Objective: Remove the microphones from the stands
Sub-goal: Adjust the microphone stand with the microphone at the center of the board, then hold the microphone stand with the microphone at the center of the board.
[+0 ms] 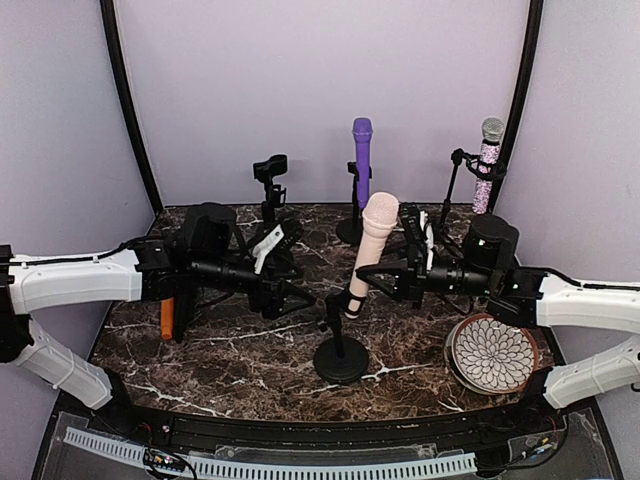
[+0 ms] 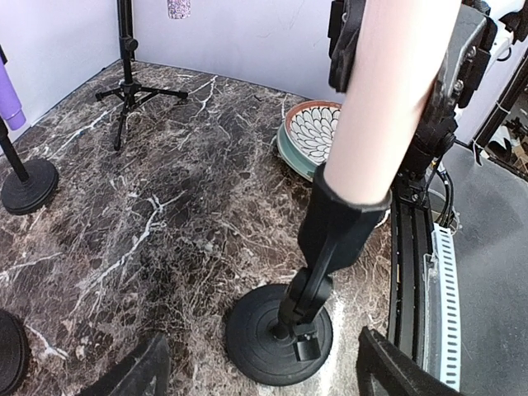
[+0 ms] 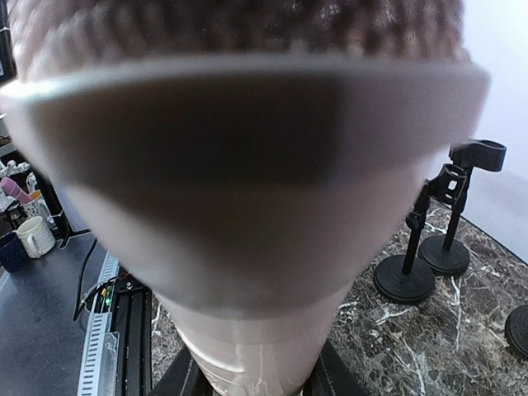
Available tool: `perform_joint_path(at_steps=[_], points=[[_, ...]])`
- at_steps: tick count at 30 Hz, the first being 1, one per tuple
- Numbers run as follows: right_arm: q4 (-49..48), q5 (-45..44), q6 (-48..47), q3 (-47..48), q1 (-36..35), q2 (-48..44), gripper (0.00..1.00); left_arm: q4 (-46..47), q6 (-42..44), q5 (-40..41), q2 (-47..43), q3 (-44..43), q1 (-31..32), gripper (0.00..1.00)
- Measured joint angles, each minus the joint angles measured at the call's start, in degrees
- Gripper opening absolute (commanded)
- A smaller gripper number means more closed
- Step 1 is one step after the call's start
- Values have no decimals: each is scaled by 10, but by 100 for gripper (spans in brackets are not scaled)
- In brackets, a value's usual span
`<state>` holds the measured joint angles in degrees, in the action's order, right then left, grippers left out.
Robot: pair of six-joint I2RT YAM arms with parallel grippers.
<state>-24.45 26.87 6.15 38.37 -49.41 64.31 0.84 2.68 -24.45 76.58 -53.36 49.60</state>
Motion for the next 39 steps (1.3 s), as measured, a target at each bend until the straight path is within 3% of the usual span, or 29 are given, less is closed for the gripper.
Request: perform_joint_path(at_steps=[13, 21, 24, 30, 36, 39], points=[[-35, -2, -1, -24, -5, 10, 11, 18, 38, -47, 87, -50, 0, 78], [-55, -9, 4, -38, -5, 5, 17, 21, 58, -89, 133, -73, 1, 76], [-59, -11, 6, -42, -5, 3, 18, 21, 66, -94, 142, -77, 4, 63], [-70, -15, 15, -48, -5, 3, 19, 17, 76, -103, 154, -91, 11, 57], [-77, -24, 23, -51, -5, 3, 20, 9, 83, -116, 159, -95, 15, 30], [-82, -29, 29, -54, -5, 3, 27, 6, 91, -119, 159, -95, 17, 18]])
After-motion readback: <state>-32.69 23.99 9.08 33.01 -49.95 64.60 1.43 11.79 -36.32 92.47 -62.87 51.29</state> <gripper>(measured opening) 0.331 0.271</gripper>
